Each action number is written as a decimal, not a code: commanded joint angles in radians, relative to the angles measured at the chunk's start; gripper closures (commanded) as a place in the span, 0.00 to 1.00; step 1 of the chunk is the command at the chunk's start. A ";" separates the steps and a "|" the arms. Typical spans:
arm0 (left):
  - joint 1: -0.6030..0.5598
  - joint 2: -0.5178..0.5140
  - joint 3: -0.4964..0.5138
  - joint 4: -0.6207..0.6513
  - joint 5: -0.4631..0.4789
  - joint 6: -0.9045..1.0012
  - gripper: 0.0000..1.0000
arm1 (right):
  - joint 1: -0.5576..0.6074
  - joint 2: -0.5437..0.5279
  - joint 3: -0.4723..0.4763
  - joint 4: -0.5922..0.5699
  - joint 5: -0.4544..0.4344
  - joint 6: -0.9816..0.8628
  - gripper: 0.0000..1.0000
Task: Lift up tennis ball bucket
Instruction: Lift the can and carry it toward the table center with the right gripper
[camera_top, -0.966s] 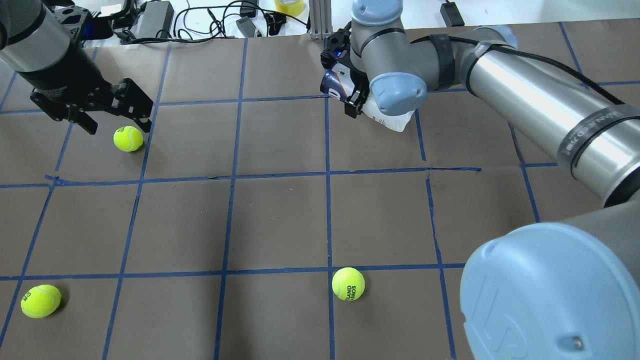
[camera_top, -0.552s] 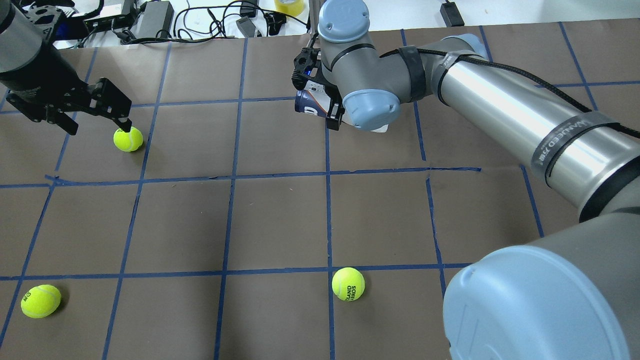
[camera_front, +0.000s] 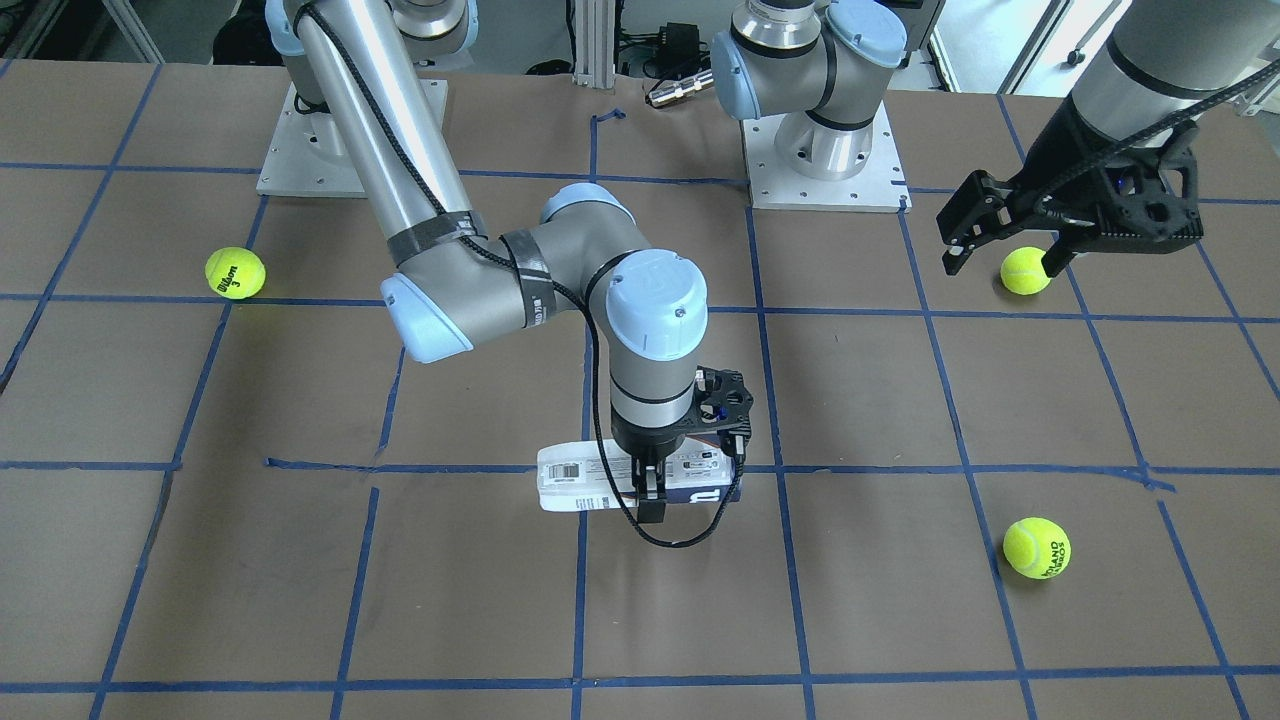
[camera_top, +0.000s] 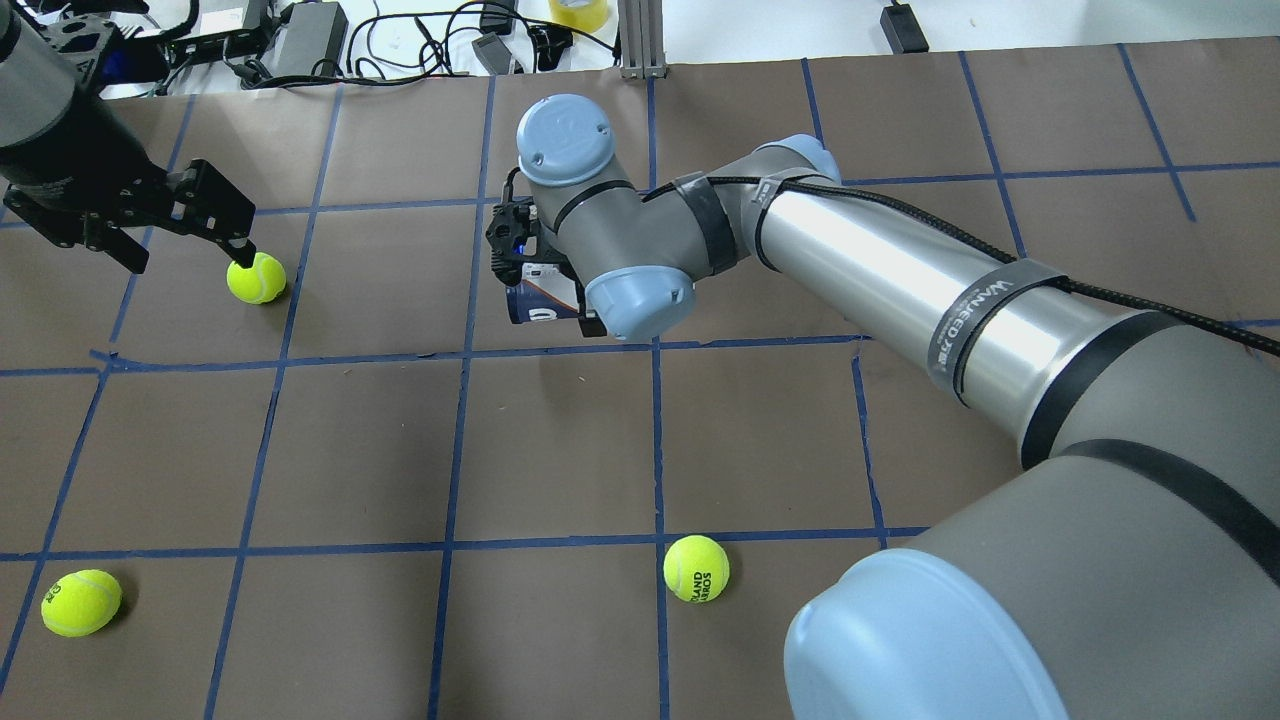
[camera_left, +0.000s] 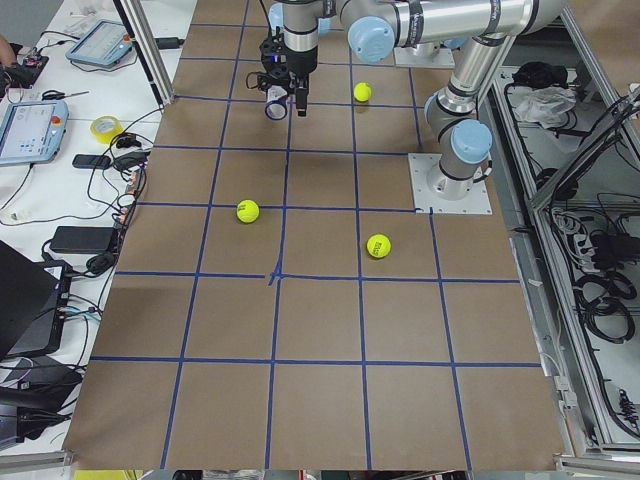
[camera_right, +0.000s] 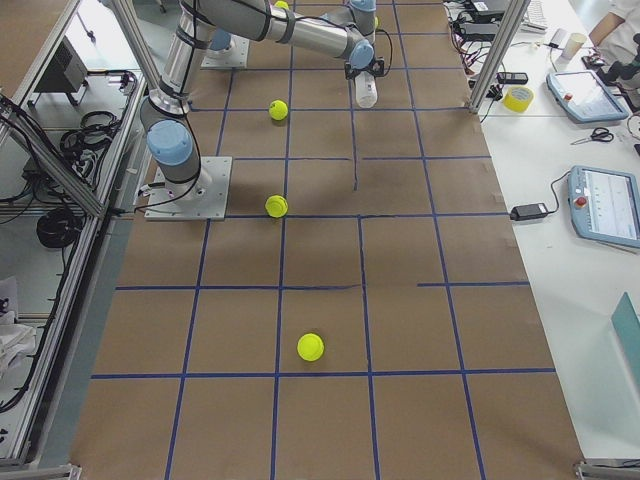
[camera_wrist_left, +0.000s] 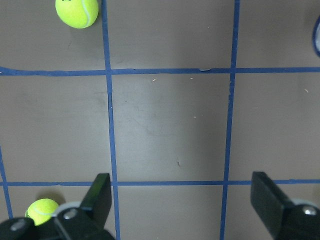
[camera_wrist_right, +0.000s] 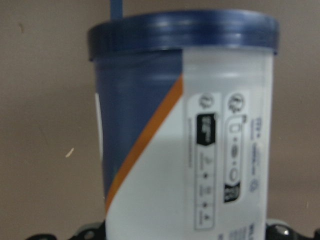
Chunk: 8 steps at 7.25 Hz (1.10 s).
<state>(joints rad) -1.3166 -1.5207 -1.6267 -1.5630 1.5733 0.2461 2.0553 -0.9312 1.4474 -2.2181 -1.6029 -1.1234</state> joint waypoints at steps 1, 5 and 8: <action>-0.001 0.002 -0.004 -0.002 -0.001 -0.001 0.00 | 0.051 0.029 0.002 -0.034 0.003 0.008 0.29; -0.001 0.002 -0.005 -0.002 -0.001 0.001 0.00 | 0.059 0.063 0.005 -0.103 0.006 0.065 0.29; -0.001 0.002 -0.005 -0.002 -0.002 0.001 0.00 | 0.055 0.068 0.010 -0.106 0.004 0.068 0.07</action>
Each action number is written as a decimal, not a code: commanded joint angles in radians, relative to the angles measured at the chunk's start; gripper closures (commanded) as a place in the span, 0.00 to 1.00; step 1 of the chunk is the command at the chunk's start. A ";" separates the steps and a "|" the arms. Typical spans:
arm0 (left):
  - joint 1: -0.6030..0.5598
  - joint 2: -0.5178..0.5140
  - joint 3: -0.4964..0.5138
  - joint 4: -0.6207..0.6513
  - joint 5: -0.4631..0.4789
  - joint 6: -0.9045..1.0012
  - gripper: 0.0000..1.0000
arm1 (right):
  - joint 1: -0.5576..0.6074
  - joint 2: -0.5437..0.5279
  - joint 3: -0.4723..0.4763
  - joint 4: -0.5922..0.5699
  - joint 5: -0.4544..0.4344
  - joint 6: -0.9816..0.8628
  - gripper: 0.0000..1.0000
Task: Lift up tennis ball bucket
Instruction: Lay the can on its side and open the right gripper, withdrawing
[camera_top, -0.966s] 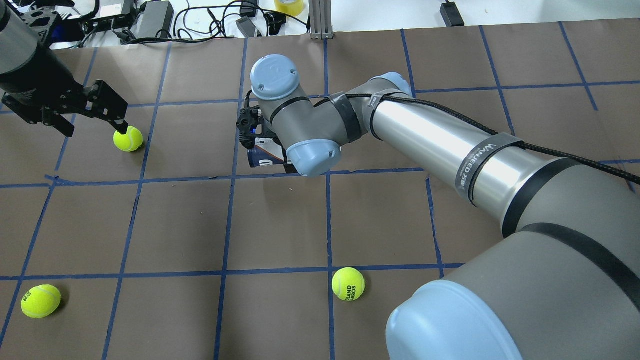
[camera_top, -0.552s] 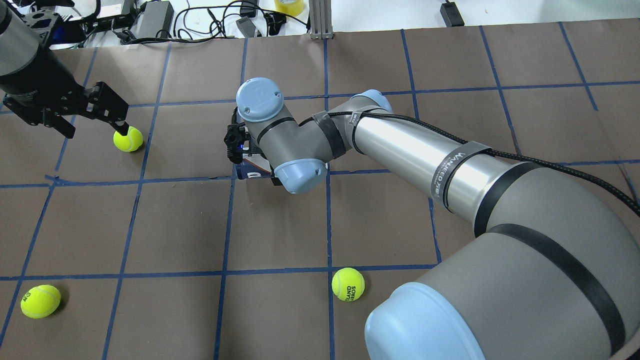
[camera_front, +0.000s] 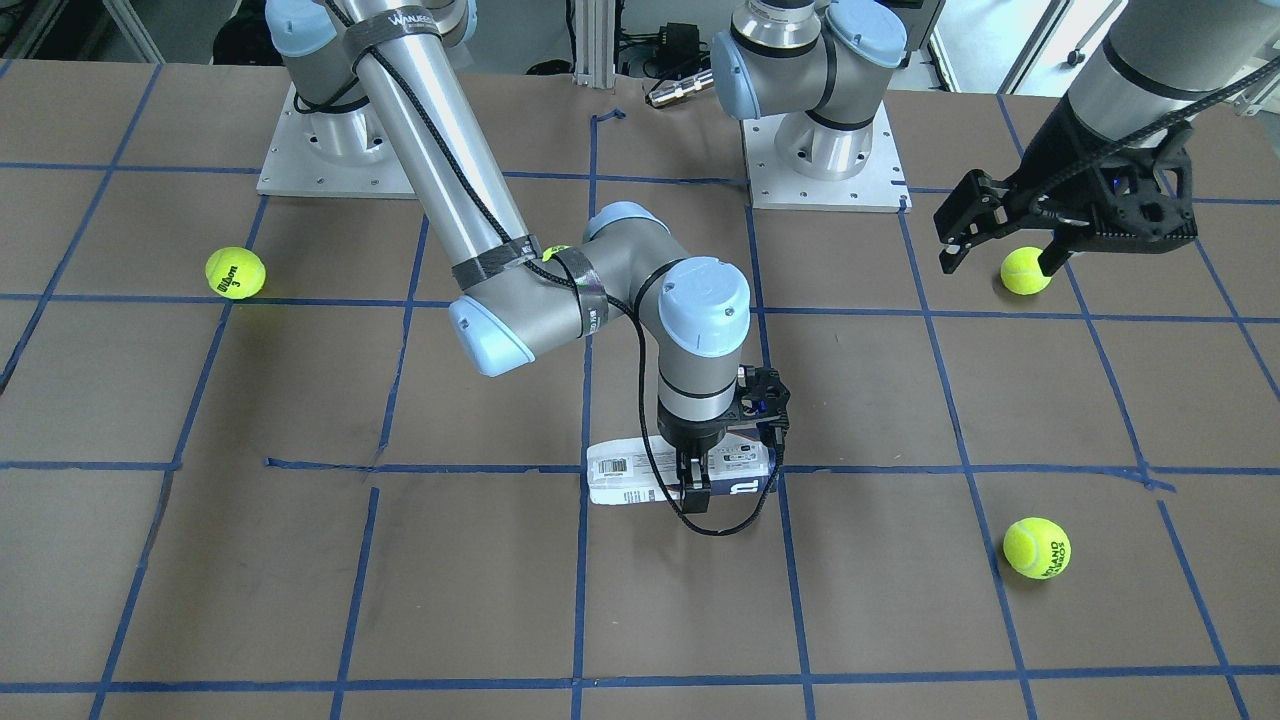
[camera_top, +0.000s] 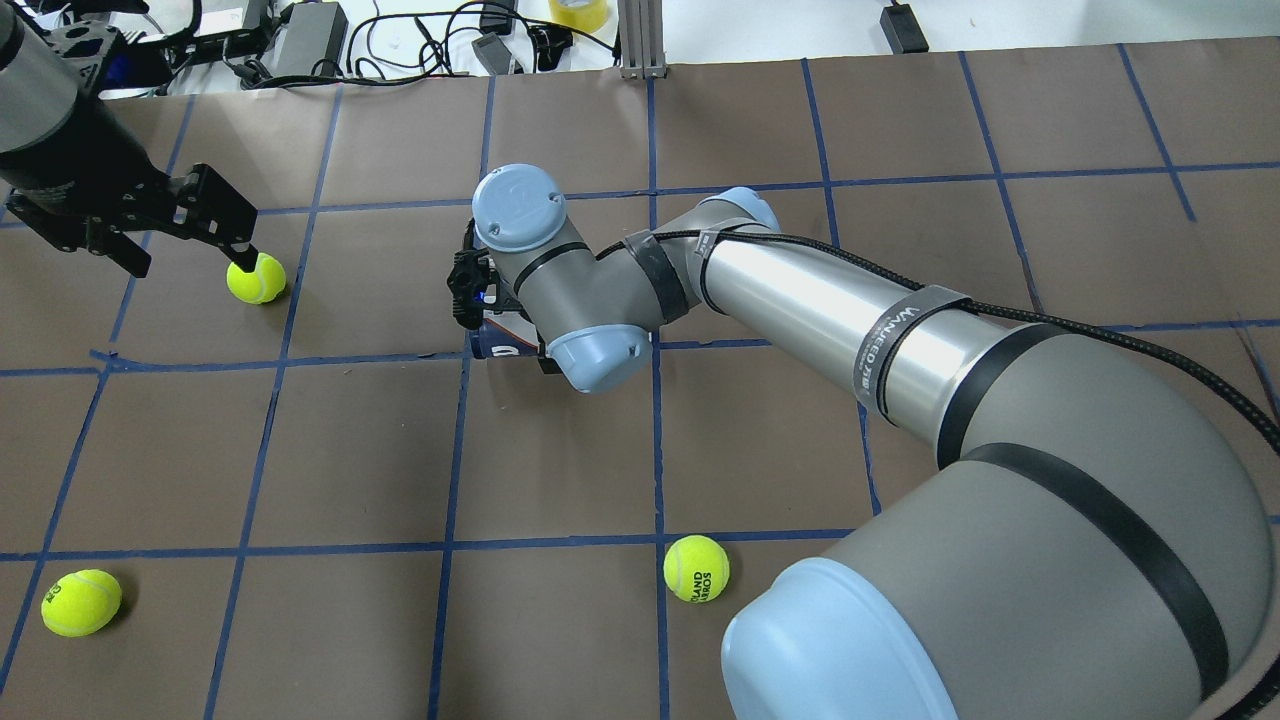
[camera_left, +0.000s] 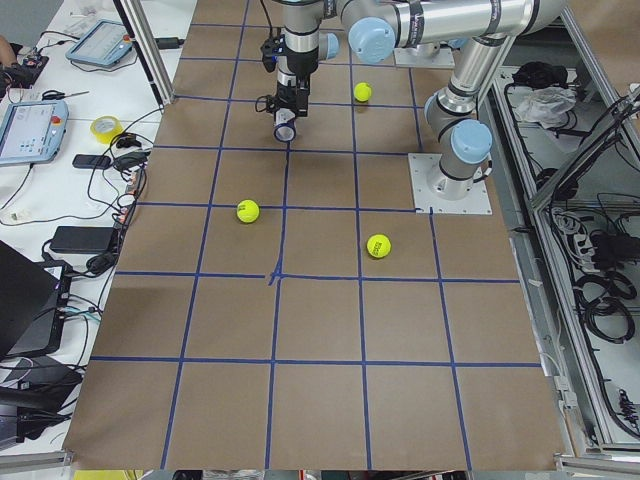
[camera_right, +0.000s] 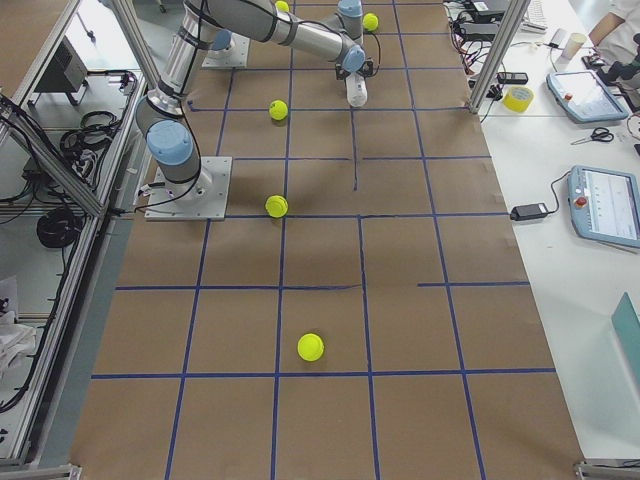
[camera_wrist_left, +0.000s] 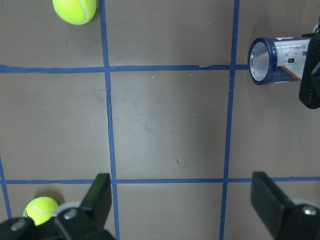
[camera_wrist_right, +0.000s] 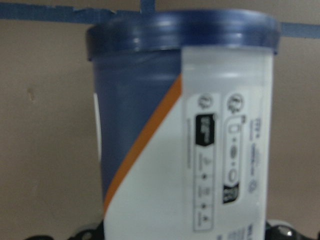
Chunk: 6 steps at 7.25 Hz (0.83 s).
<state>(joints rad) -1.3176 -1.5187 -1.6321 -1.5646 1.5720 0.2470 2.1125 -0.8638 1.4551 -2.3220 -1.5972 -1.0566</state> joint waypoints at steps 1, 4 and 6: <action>-0.003 0.000 0.002 -0.003 0.005 0.000 0.00 | -0.002 0.000 0.004 -0.003 -0.004 0.009 0.00; -0.005 0.000 0.000 0.003 0.029 0.000 0.00 | -0.016 -0.020 0.002 -0.045 -0.010 0.010 0.00; -0.008 -0.001 0.000 0.002 0.028 0.000 0.00 | -0.052 -0.075 0.005 -0.027 0.006 0.013 0.02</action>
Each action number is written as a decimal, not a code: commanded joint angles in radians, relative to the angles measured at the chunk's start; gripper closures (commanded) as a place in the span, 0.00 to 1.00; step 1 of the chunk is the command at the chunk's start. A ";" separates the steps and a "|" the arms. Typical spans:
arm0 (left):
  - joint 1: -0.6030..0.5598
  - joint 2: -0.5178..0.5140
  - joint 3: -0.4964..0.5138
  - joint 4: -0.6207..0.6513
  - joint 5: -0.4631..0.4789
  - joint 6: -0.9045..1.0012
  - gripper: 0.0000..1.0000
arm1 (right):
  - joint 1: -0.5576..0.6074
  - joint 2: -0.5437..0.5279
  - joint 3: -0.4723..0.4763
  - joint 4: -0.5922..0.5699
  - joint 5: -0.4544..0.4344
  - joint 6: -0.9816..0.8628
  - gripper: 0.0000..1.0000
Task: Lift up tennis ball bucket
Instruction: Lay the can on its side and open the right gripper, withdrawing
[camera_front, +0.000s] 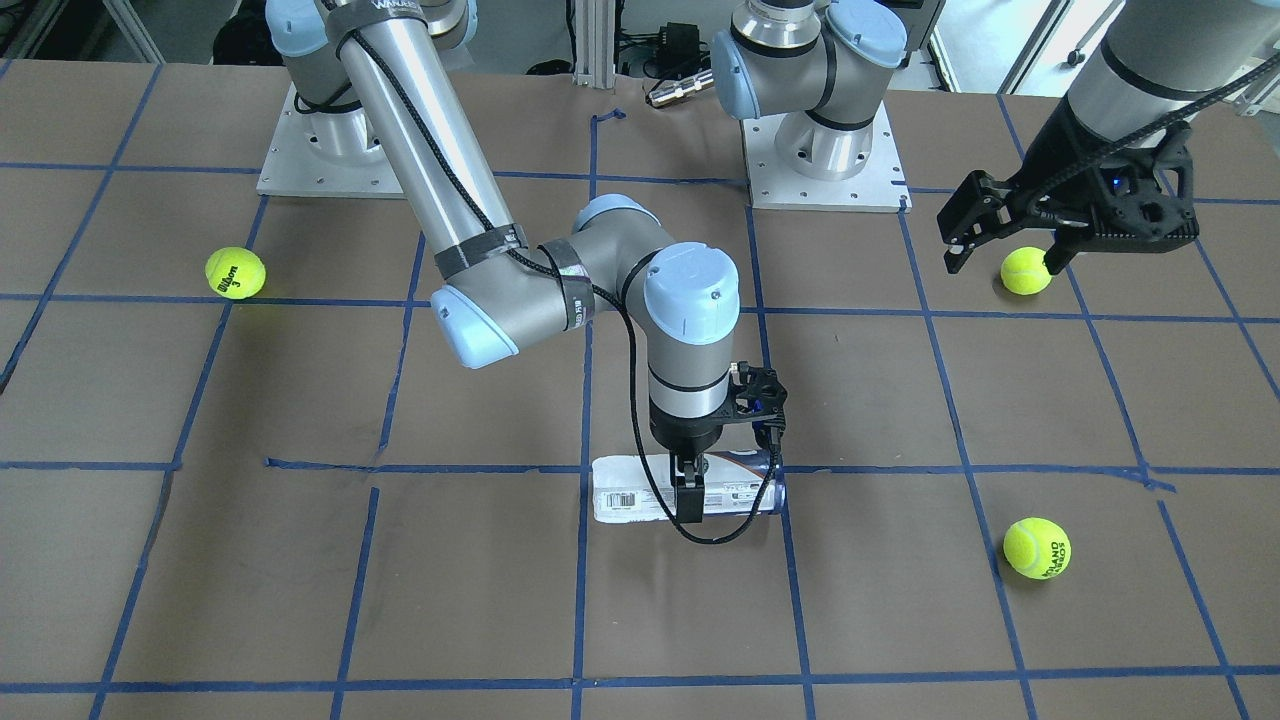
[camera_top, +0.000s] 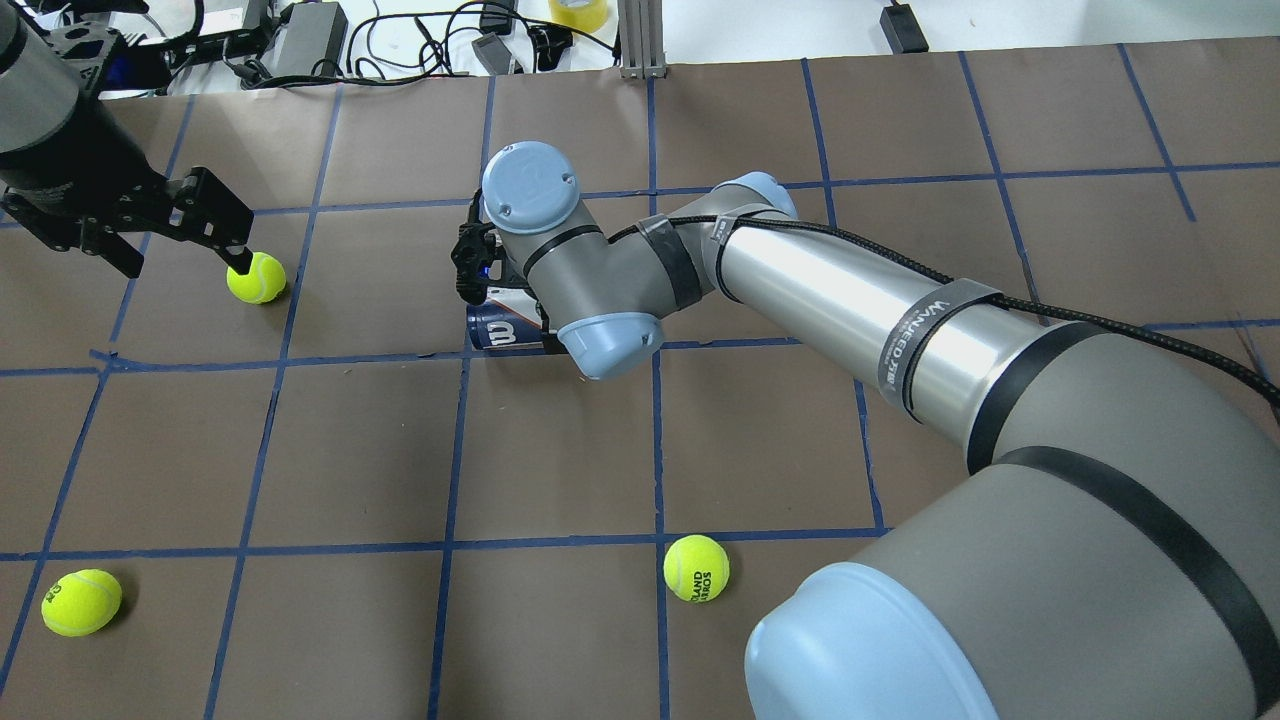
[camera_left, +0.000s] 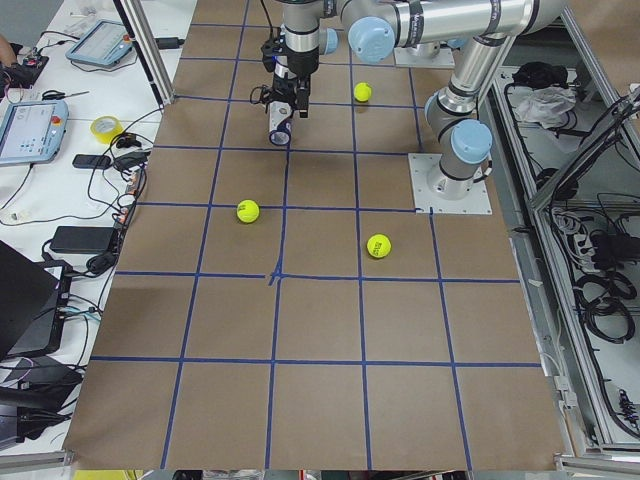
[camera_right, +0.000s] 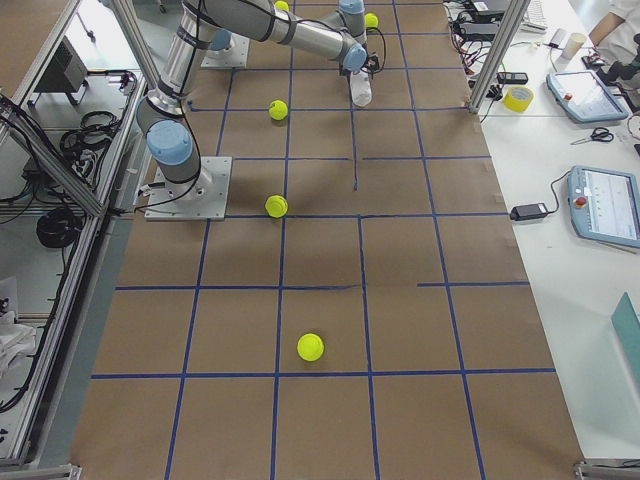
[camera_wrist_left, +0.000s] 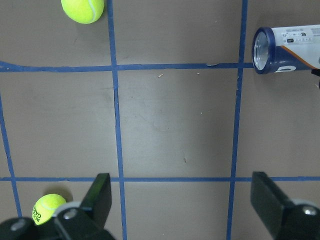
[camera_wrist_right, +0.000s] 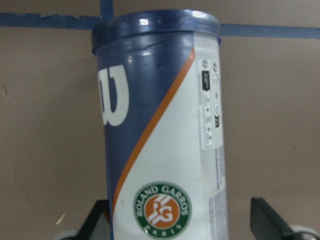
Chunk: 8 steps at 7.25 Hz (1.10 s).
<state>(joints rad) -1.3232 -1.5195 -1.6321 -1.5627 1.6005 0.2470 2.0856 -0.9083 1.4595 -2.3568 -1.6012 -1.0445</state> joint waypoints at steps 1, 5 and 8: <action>-0.001 -0.002 0.000 0.000 -0.001 0.000 0.00 | -0.068 -0.061 0.004 0.019 0.070 0.001 0.02; -0.005 -0.014 -0.003 -0.007 -0.030 0.005 0.00 | -0.258 -0.246 0.004 0.331 0.112 -0.006 0.02; 0.001 -0.036 -0.024 0.001 -0.167 0.049 0.00 | -0.447 -0.458 0.004 0.610 0.109 0.027 0.01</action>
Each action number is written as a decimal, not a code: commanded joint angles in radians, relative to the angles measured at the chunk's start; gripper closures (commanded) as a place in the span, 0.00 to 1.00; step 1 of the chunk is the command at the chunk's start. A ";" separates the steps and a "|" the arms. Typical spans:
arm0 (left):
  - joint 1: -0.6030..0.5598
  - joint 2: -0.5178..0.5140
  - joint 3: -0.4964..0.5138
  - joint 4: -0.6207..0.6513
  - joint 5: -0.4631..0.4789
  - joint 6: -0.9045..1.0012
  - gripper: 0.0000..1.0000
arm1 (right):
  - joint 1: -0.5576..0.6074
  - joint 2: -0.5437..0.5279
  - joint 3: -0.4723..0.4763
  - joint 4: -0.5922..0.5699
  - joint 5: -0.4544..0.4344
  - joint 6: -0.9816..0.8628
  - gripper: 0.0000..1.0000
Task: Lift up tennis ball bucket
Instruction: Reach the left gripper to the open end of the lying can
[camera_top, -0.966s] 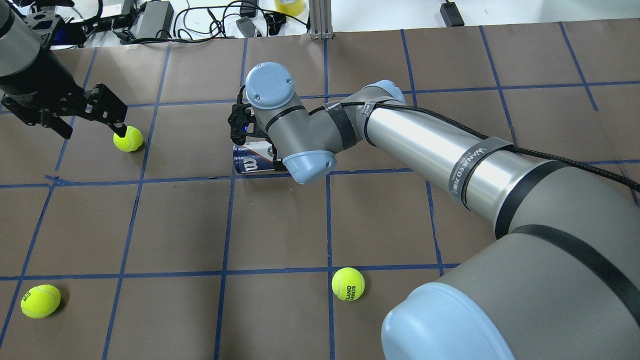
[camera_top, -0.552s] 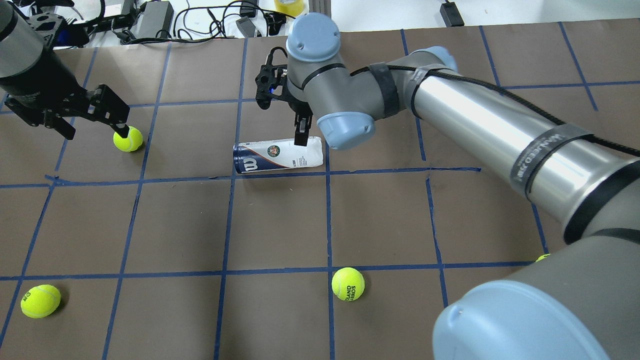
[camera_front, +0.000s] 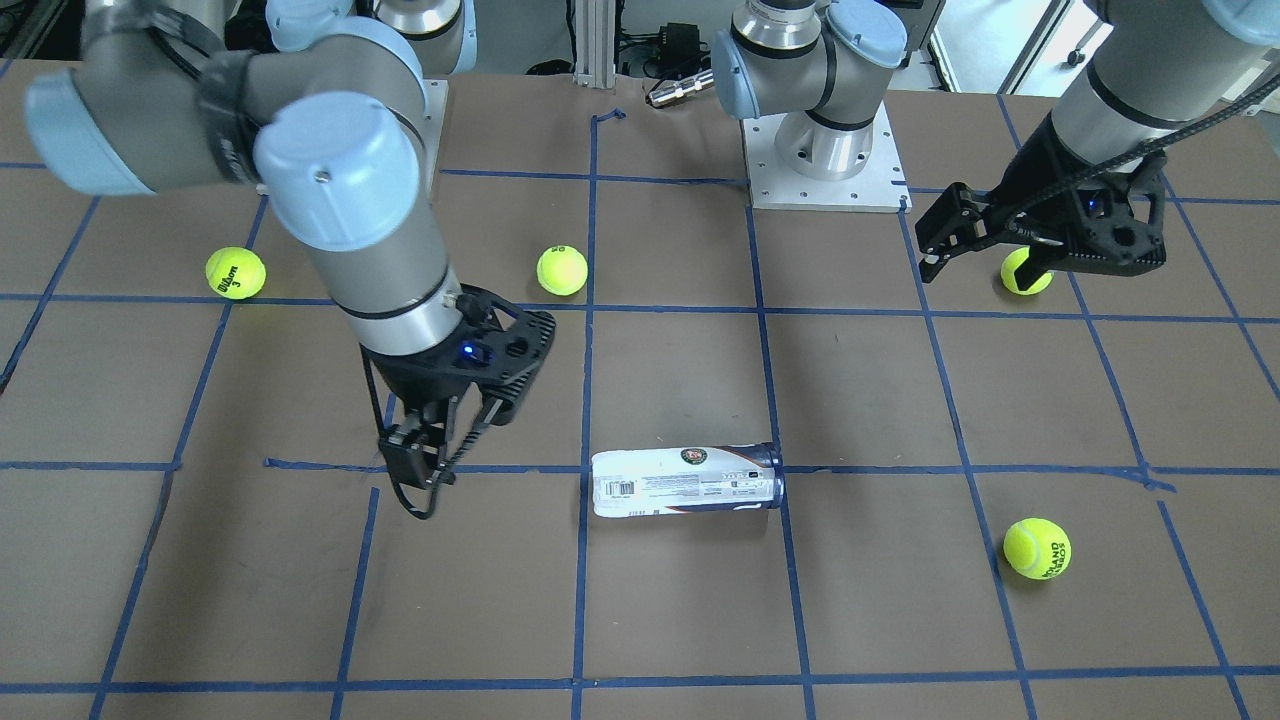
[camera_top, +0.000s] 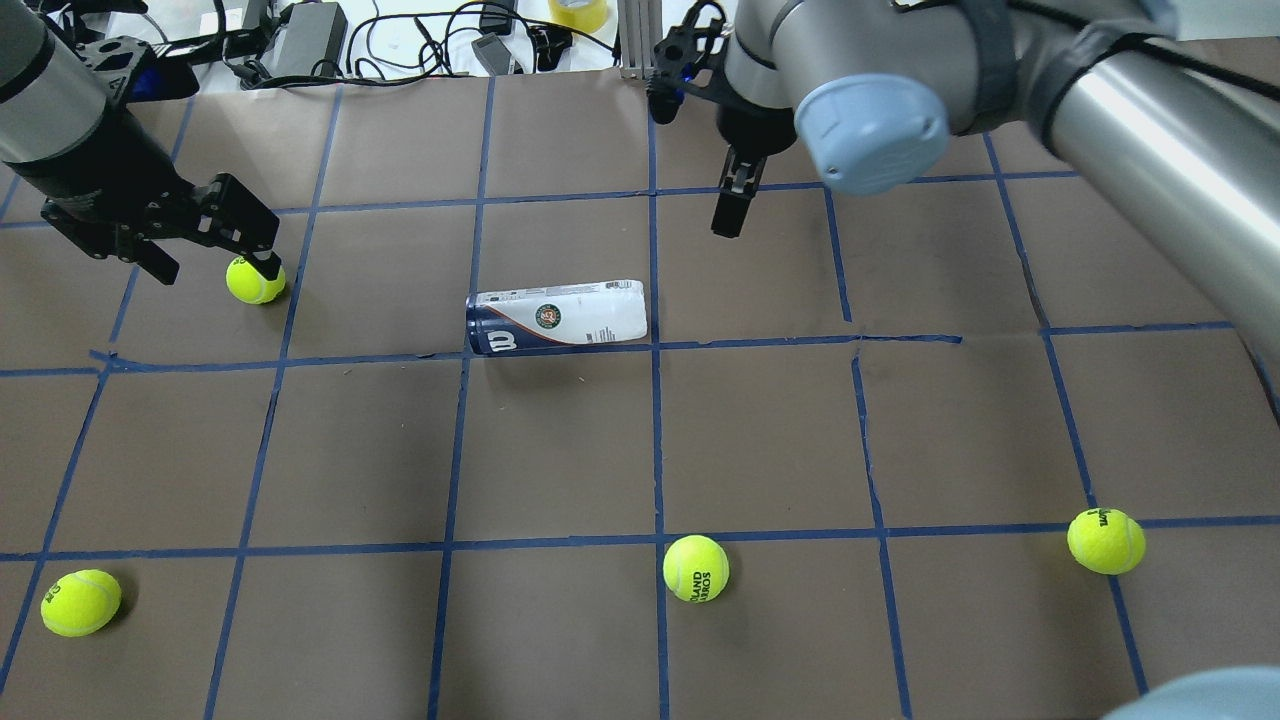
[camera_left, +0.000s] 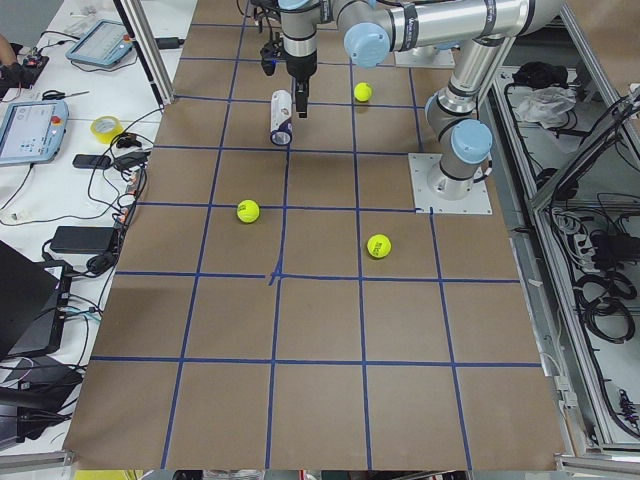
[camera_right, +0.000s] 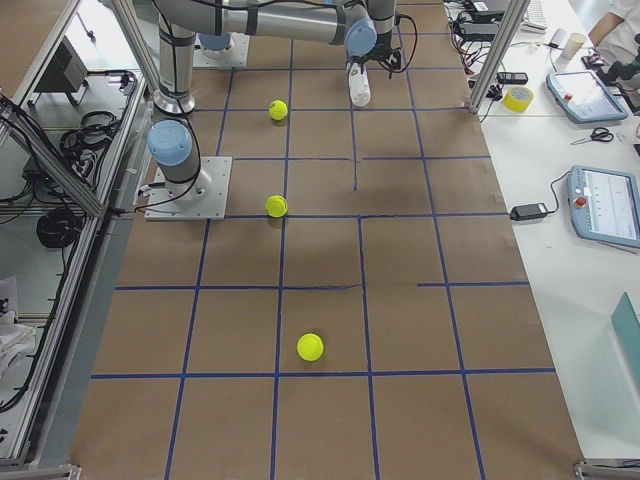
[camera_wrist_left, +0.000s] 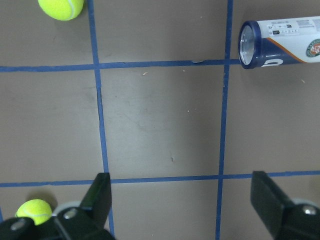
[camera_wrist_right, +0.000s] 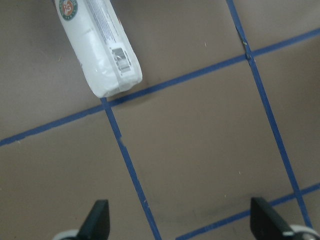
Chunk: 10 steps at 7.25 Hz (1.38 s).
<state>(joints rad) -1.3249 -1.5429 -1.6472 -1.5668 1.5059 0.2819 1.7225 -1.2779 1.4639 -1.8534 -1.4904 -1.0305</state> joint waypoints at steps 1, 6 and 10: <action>0.003 -0.031 -0.047 0.033 -0.126 0.010 0.00 | -0.127 -0.131 0.000 0.193 -0.001 0.080 0.01; 0.001 -0.138 -0.226 0.365 -0.398 0.006 0.00 | -0.126 -0.268 -0.003 0.284 -0.028 0.606 0.00; 0.000 -0.291 -0.232 0.441 -0.506 0.005 0.00 | -0.116 -0.313 0.010 0.341 -0.131 0.870 0.00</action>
<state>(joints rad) -1.3243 -1.7862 -1.8783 -1.1518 1.0211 0.2834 1.6041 -1.5783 1.4702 -1.5245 -1.5945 -0.2256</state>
